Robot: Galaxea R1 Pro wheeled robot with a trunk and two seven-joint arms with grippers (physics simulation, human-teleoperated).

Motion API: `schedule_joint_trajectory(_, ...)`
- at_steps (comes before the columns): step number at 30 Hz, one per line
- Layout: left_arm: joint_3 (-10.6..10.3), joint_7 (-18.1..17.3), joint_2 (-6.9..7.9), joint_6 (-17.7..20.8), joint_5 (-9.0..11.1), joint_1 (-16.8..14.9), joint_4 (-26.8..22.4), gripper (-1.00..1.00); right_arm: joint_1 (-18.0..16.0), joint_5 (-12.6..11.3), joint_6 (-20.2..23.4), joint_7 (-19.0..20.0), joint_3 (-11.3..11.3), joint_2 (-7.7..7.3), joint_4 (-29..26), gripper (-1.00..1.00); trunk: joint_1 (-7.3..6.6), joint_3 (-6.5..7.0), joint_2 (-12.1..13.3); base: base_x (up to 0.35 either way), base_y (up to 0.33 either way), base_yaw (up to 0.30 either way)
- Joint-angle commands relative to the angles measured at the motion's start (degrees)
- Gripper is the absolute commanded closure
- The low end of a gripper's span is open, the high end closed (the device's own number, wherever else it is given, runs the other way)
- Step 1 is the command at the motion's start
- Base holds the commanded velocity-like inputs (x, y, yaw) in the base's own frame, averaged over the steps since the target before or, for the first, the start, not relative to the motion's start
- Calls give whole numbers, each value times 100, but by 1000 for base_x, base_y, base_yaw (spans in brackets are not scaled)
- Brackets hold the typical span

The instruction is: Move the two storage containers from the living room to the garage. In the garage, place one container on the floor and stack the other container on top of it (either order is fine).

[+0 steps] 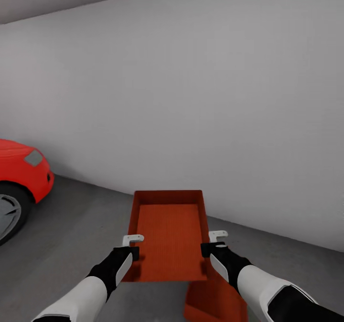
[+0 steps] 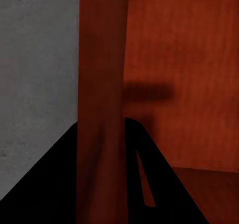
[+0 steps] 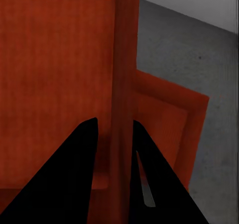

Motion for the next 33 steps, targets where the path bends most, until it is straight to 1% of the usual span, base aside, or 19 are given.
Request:
schedule_joint_trajectory(1, -45, 39, 181, 29, 118, 3, 6, 100, -9, 26, -166, -33, 57, -69, -28, 100, 6, -13, -12, 321, 0, -286)
schedule_joint_trajectory(26, -45, 39, 181, 29, 117, 3, 6, 100, -9, 26, -166, -33, 57, -77, -28, 100, 6, -13, -12, 318, 0, -286)
schedule_joint_trajectory(33, -45, 31, 181, 29, 114, 3, -2, 100, -9, 26, -166, -33, 57, -77, -28, 100, 6, -13, -12, 49, 0, -286)
